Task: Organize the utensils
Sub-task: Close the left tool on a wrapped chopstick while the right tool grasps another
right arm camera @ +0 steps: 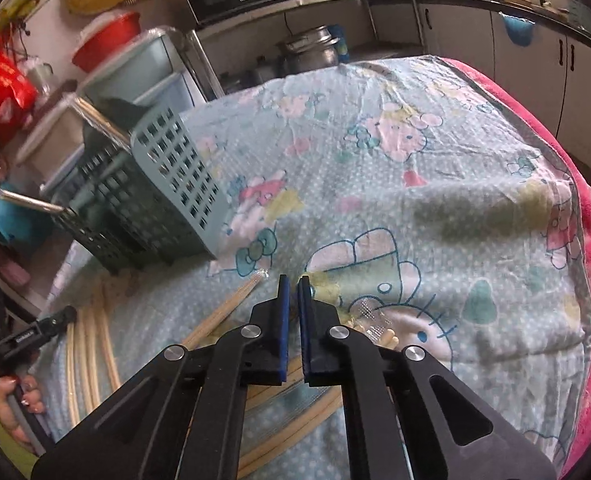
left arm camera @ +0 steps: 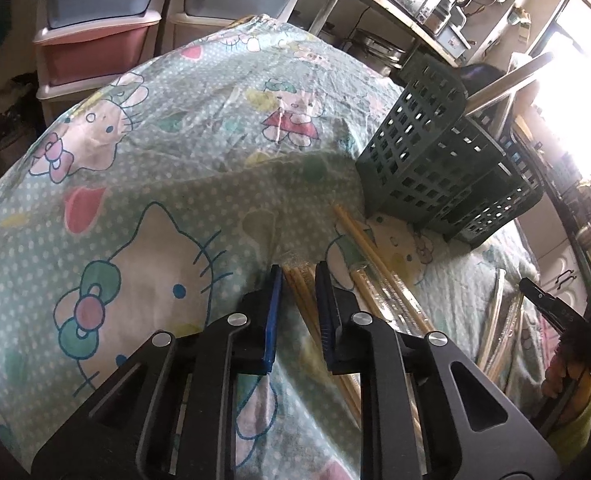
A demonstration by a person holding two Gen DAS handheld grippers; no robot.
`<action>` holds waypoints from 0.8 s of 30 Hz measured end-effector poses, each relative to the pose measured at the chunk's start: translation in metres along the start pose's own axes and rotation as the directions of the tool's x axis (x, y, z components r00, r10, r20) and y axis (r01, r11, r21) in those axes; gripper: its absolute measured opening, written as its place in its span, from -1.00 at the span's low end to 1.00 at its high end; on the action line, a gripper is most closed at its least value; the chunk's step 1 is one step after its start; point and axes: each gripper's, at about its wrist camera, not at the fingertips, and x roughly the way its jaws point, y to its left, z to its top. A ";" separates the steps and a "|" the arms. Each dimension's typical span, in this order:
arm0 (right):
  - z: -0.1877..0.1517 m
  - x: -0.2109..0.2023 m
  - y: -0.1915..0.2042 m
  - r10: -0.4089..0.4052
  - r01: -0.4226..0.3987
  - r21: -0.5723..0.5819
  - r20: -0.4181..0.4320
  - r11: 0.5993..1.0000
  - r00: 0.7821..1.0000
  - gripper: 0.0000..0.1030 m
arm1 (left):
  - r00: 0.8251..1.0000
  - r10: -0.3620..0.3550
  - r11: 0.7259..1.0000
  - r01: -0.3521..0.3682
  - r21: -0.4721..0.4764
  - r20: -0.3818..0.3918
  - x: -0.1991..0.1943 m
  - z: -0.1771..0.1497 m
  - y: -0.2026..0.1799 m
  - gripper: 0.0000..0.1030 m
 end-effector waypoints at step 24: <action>0.009 -0.048 -0.004 0.094 -0.099 0.037 0.111 0.994 0.989 -0.99 | 0.992 -0.088 0.993 0.081 0.081 0.095 -0.047 0.014 -0.033 -0.89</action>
